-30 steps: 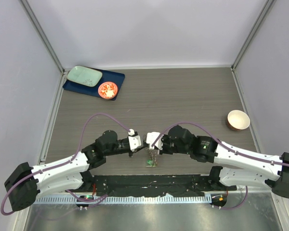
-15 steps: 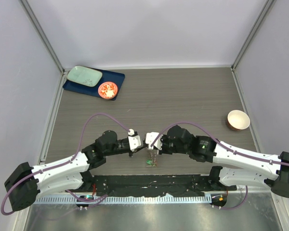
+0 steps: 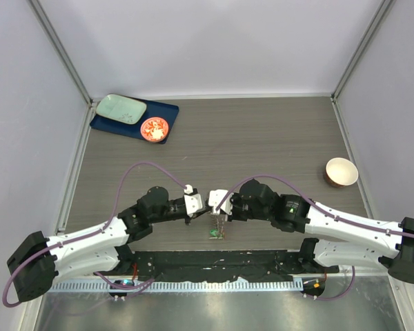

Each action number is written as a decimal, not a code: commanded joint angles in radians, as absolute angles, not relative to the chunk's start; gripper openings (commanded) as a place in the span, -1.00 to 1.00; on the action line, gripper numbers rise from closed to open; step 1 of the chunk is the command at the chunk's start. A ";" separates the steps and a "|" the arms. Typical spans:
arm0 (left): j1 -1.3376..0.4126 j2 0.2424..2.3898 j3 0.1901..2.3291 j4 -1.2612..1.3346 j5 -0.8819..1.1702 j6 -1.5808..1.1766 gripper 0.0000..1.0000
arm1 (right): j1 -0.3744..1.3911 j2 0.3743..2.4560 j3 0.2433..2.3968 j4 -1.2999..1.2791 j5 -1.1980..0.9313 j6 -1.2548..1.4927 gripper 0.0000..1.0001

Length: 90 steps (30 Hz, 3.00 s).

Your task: Put the keys on the keyring

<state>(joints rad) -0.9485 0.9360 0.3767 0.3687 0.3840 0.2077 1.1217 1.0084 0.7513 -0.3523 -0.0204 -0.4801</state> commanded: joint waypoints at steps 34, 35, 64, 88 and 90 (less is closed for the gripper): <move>-0.942 0.983 0.463 0.356 0.514 0.236 -1.00 | 1.121 0.979 0.822 -0.388 -0.098 -0.537 -0.98; -0.940 0.977 0.460 0.342 0.494 0.238 -1.00 | 1.120 0.971 0.819 -0.391 -0.088 -0.532 -0.99; -0.937 0.983 0.443 0.390 0.514 0.232 -1.00 | 1.121 0.977 0.865 -0.479 -0.100 -0.525 -0.99; -0.937 0.980 0.442 0.391 0.517 0.229 -1.00 | 1.121 1.000 0.864 -0.477 -0.110 -0.523 -0.99; -0.937 0.979 0.440 0.390 0.515 0.229 -1.00 | 1.121 1.000 0.864 -0.477 -0.106 -0.523 -0.99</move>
<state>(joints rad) -0.9421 0.9844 0.4263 0.3244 0.4988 0.2367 1.1175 1.0016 0.8238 -0.5049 -0.0994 -0.5209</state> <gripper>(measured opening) 0.013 0.032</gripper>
